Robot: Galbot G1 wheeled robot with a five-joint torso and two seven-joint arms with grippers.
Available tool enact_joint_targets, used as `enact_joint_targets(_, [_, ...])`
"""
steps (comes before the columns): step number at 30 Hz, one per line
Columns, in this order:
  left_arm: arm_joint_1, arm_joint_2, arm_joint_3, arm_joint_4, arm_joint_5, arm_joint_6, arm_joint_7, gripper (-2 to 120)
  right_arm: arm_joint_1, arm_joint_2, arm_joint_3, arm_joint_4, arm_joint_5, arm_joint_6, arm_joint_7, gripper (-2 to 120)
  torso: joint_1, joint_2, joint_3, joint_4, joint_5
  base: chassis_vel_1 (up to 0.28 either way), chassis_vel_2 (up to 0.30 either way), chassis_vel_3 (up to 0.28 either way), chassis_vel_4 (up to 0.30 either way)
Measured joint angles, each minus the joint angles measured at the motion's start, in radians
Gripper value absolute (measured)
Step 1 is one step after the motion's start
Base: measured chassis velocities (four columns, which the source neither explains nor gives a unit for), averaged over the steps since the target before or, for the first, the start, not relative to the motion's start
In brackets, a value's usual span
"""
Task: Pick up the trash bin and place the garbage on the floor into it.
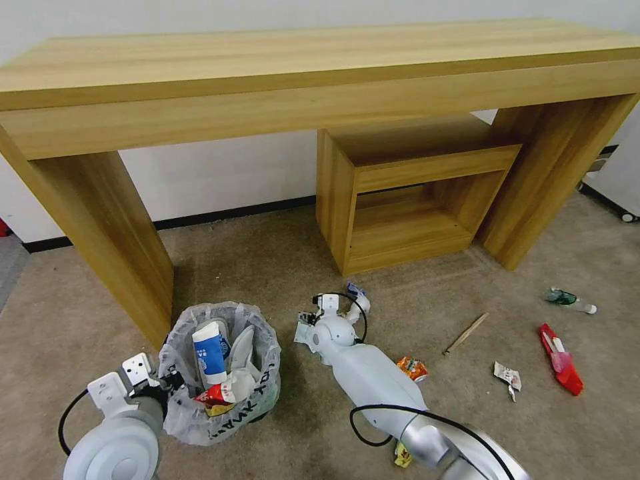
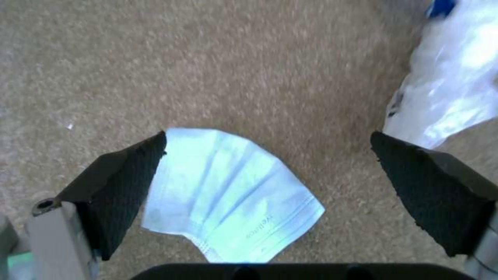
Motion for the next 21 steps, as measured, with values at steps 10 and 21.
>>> enact_joint_targets(10, [0.002,-0.013,0.02,0.01,0.028,-0.002,0.012,1,0.023,0.013,0.035,-0.143,-0.1,0.139,-0.179,100,0.0,0.0,0.0,0.0001,0.0002,0.0,0.0,0.0,0.0])
enact_joint_targets(21, [0.001,-0.026,0.045,0.014,0.058,-0.005,0.019,1,0.047,0.013,0.066,-0.298,-0.19,0.221,-0.366,100,0.0,0.0,0.0,-0.0002,0.0,0.0,0.0,0.0,0.0])
